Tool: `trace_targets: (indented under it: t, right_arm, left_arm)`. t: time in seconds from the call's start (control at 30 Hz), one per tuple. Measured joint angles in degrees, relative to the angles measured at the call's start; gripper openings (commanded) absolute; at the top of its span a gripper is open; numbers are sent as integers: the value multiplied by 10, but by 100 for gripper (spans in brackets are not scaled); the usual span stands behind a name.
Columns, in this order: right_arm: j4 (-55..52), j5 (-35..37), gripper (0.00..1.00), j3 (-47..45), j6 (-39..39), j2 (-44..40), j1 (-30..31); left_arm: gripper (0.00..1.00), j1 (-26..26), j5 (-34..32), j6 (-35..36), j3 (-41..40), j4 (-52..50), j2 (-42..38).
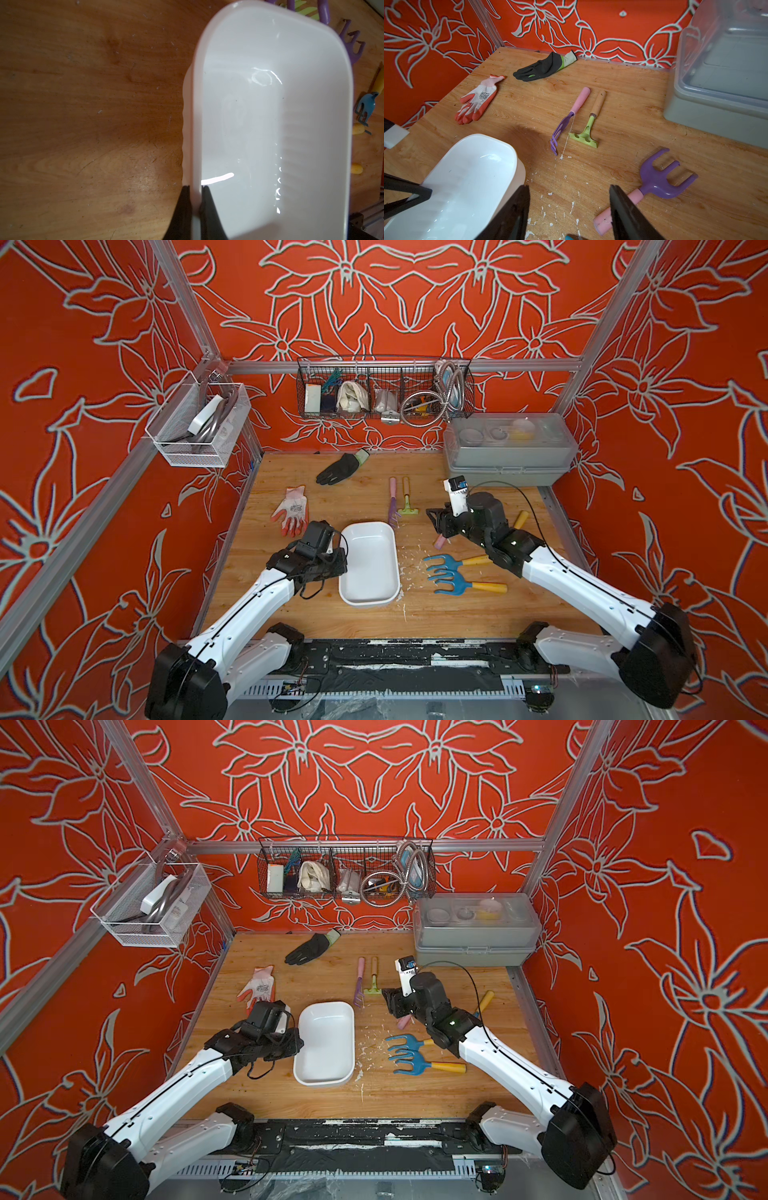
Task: Put the rake into the storage box
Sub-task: Place the storage box at the center of the board.
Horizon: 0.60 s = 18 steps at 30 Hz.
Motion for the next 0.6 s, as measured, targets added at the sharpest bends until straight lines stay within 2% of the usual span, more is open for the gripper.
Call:
trace_targets:
  t: [0.4,0.57,0.6]
  right_arm:
    - [-2,2,62,0,0,1,0]
    - [-2,2,62,0,0,1,0]
    - [-2,2,62,0,0,1,0]
  left_arm:
    - [1,-18,-10,-8,-14,56,54]
    - [10,-18,-11,-8,-14,68,64]
    - [16,-18,-11,-7,-14,70,68]
